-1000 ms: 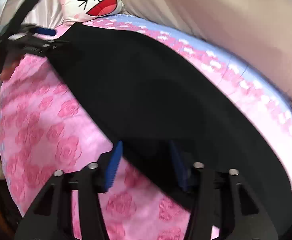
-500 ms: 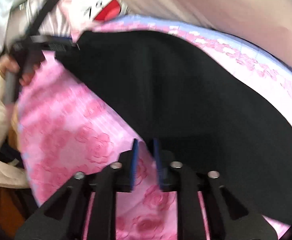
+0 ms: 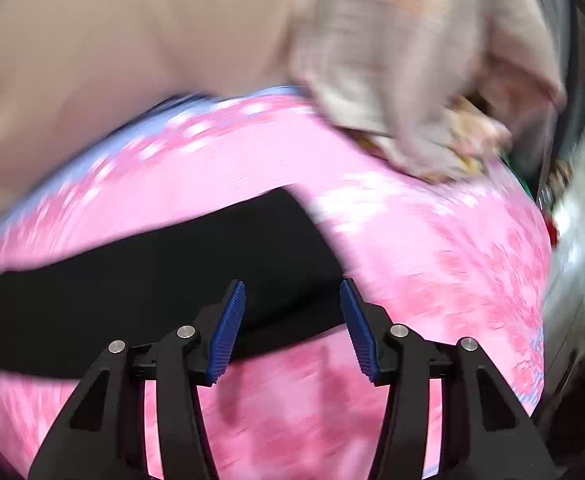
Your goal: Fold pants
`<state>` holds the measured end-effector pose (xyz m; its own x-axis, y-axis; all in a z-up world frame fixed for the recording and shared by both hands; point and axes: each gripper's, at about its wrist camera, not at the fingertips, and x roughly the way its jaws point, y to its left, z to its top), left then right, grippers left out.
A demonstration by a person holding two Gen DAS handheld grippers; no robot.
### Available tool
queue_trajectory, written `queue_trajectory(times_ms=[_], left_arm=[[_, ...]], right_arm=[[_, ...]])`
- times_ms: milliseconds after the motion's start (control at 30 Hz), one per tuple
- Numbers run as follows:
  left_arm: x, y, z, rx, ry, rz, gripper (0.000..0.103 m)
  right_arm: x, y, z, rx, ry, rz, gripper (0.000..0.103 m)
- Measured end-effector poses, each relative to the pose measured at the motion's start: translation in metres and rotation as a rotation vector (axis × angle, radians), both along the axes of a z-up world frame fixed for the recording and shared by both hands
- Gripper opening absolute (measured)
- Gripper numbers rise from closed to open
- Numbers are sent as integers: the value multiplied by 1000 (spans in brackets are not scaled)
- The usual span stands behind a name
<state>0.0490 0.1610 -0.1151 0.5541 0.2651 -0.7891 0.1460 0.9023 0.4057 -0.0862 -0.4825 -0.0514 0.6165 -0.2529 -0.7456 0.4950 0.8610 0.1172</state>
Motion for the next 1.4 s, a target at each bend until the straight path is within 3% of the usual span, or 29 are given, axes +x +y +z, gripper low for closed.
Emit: queue_trajectory(times_ms=[100,133,167,200,233,367,433,467,600,633,667,733,833,900,967,1033,1067,1100,1200,1267,1400], left_arm=[[0,-7,0,38,-9,13,98],[-2,-8,0,43,-13,21,98],[-2,-8,0,40,-12,29,98],[-2,-8,0,32,-10,38,98],[-1,-6,0,16,-3,51,98],[2,1,1,-43,26,75,98],[2,1,1,-51,32,77,98],[3,1,1,-43,30,73,98],[2,-1,0,-26,23,58,98],[3,0,0,-32,28,55,98],[3,1,0,-37,34,52,98],[5,3,1,-41,47,43,98],[6,2,1,-35,49,30,98],[6,2,1,-35,46,31,98],[5,1,0,-33,33,30,98],[5,3,0,-47,26,34,98],[4,6,0,-61,24,36,98],[3,9,1,-78,24,38,98],[-6,19,4,-99,17,50,98],[-10,24,9,-85,-9,54,98],[-9,35,20,-25,-85,116,98]], right_arm=[[13,-19,-12,56,12,4,47],[16,-19,-13,59,10,26,39],[22,-14,-15,45,31,47,22],[30,-10,-17,29,60,79,10],[35,-4,-12,22,60,111,8],[16,6,45,-51,-81,122,7],[1,-1,62,-69,-108,113,7],[-1,-9,57,-73,-88,102,7],[11,-32,-35,-11,131,103,9],[7,-31,-40,-27,102,101,12],[2,-28,-35,-45,81,103,17],[-6,-27,-22,-37,41,79,19],[-16,-11,12,-173,3,16,21],[-13,11,27,-165,-44,101,21],[-1,29,21,-98,-55,197,20],[28,35,-12,-89,51,241,19],[41,29,-37,-145,151,205,19],[44,23,-46,-170,172,165,19],[43,35,-21,-181,88,95,23],[65,87,11,-172,7,256,23],[138,215,36,-51,-34,645,24]])
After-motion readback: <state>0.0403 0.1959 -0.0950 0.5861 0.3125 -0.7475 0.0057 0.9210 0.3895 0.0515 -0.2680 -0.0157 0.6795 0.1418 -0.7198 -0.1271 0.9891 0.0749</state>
